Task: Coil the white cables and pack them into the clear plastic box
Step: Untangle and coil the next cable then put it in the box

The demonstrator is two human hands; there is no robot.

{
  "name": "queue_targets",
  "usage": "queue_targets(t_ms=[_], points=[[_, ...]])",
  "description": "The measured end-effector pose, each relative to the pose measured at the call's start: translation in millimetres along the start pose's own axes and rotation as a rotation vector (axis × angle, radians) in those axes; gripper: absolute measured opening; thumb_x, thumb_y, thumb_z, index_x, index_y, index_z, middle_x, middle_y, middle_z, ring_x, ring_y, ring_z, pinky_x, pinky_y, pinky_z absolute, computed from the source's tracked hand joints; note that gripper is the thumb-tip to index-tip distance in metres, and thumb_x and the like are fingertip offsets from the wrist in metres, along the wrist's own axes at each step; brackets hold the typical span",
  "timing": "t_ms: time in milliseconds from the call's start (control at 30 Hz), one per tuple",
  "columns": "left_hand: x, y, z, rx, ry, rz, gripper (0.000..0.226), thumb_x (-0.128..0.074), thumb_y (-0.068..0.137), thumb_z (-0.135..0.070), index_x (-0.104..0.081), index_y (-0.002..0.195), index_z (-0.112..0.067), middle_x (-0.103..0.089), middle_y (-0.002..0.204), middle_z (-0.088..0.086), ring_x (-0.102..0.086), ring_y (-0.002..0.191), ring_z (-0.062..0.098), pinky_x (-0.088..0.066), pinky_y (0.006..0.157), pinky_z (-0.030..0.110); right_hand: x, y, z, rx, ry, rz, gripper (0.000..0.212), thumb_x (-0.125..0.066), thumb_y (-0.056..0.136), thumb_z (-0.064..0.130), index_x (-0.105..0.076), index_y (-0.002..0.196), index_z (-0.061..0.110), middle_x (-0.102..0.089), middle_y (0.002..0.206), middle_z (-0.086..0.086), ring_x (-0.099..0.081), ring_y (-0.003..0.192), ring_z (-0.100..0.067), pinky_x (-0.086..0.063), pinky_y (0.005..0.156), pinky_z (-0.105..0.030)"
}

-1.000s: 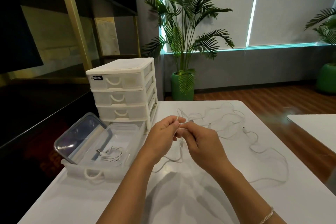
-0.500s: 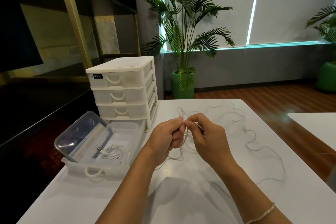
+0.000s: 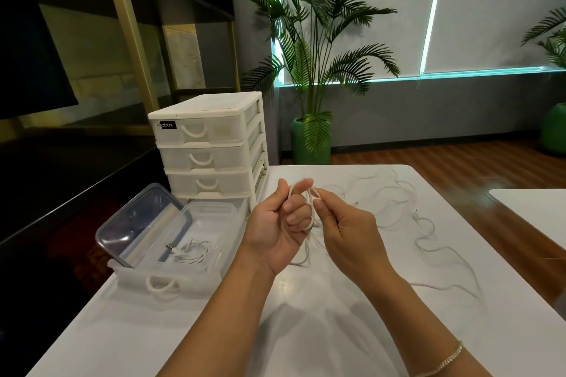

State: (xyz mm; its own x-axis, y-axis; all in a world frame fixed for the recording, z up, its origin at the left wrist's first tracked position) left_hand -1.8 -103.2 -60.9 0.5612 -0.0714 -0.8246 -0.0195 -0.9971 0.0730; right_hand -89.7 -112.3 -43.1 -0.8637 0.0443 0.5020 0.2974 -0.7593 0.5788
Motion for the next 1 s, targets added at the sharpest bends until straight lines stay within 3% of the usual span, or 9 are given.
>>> queue_targets(t_ms=[100, 267, 467, 567, 667, 767, 833, 900, 1000], points=[[-2.5, 1.9, -0.9, -0.022, -0.066, 0.01, 0.058, -0.027, 0.1, -0.03, -0.072, 0.084, 0.002, -0.04, 0.048, -0.003, -0.037, 0.039, 0.006, -0.032, 0.039, 0.014, -2.8, 0.0, -0.3, -0.014, -0.076, 0.04, 0.039, -0.037, 0.096, 0.035, -0.055, 0.128, 0.02, -0.069, 0.101, -0.003, -0.063, 0.085, -0.018, -0.054, 0.079, -0.038], [1.0, 2.2, -7.3, -0.089, -0.057, -0.052, 0.043, -0.025, 0.101, -0.025, -0.054, 0.112, 0.005, -0.047, 0.056, -0.001, -0.04, 0.044, 0.007, -0.038, 0.043, 0.015, -9.2, -2.4, 2.4, 0.02, -0.217, 0.118, 0.031, -0.034, 0.099, 0.029, -0.056, 0.117, 0.019, -0.067, 0.085, -0.004, -0.059, 0.073, -0.02, -0.052, 0.069, -0.037], [3.6, 1.4, -16.5, -0.156, 0.064, -0.093, 0.034, -0.032, 0.101, -0.02, -0.052, 0.116, 0.003, -0.049, 0.059, 0.0, -0.046, 0.049, 0.008, -0.046, 0.051, 0.015, -10.4, -4.1, 8.3, 0.05, -0.339, 0.145, 0.037, -0.032, 0.1, 0.029, -0.044, 0.134, 0.027, -0.067, 0.097, 0.0, -0.058, 0.081, -0.018, -0.047, 0.07, -0.029], [3.3, -2.6, -21.6, -0.242, 0.286, -0.159, 0.026, -0.037, 0.099, -0.017, -0.059, 0.1, -0.004, -0.056, 0.071, -0.001, -0.054, 0.06, 0.008, -0.052, 0.064, 0.018, -8.8, -3.4, 7.3, 0.065, -0.368, 0.129, 0.033, -0.033, 0.099, 0.028, -0.051, 0.127, 0.026, -0.066, 0.092, 0.0, -0.056, 0.076, -0.018, -0.047, 0.066, -0.028], [0.7, -8.3, -29.5, -0.355, 0.636, -0.256, 0.021, -0.039, 0.098, -0.017, -0.057, 0.094, -0.025, -0.062, 0.074, -0.005, -0.062, 0.073, 0.01, -0.05, 0.085, 0.024, -10.2, -5.3, 9.9, 0.097, -0.393, 0.119, 0.032, -0.035, 0.099, 0.028, -0.054, 0.124, 0.025, -0.065, 0.092, 0.0, -0.054, 0.074, -0.017, -0.04, 0.059, -0.023], [-3.2, -11.9, -36.8, -0.493, 0.996, -0.317, 0.027, -0.042, 0.098, -0.02, -0.057, 0.087, -0.04, -0.065, 0.085, -0.011, -0.063, 0.08, 0.007, -0.052, 0.084, 0.022, -9.8, -5.6, 13.6, 0.148, -0.381, 0.033, 0.022, -0.048, 0.095, 0.022, -0.065, 0.107, 0.019, -0.065, 0.075, -0.002, -0.052, 0.06, -0.018, -0.04, 0.053, -0.025], [-6.8, -12.8, -38.1, -0.563, 1.232, -0.331, 0.022, -0.041, 0.098, -0.022, -0.06, 0.102, -0.033, -0.061, 0.078, -0.02, -0.06, 0.076, 0.003, -0.05, 0.081, 0.016, -9.0, -5.0, 13.0, 0.164, -0.386, -0.028, 0.013, -0.057, 0.09, 0.02, -0.069, 0.092, 0.016, -0.064, 0.067, -0.002, -0.053, 0.052, -0.02, -0.046, 0.047, -0.027], [-6.5, -11.6, -37.3, -0.584, 1.355, -0.336, 0.031, -0.04, 0.098, -0.022, -0.048, 0.127, -0.031, -0.058, 0.078, -0.014, -0.056, 0.073, 0.004, -0.046, 0.076, 0.006, -8.9, -4.6, 10.7, 0.154, -0.376, -0.055, 0.01, -0.062, 0.087, 0.022, -0.07, 0.088, 0.016, -0.067, 0.069, -0.002, -0.058, 0.052, -0.02, -0.053, 0.049, -0.032], [-4.3, -8.6, -33.5, -0.558, 1.46, -0.322, 0.042, -0.041, 0.098, -0.019, -0.037, 0.14, -0.021, -0.062, 0.101, -0.006, -0.052, 0.081, -0.003, -0.038, 0.069, -0.005, -1.7, -4.7, 15.7, 0.192, -0.36, -0.13, 0.006, -0.073, 0.078, 0.02, -0.07, 0.082, 0.016, -0.068, 0.065, 0.001, -0.058, 0.046, -0.016, -0.051, 0.041, -0.027]])
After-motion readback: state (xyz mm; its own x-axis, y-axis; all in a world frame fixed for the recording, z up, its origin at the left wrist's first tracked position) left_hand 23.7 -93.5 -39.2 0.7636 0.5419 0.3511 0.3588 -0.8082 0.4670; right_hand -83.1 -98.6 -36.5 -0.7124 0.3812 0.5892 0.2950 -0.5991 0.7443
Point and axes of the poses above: each hand's wrist, its own y-axis towards the middle knuckle, its own x-axis out of the back of the hand, z = x × y, the point moved 8 cm from there along y, towards the middle knuckle
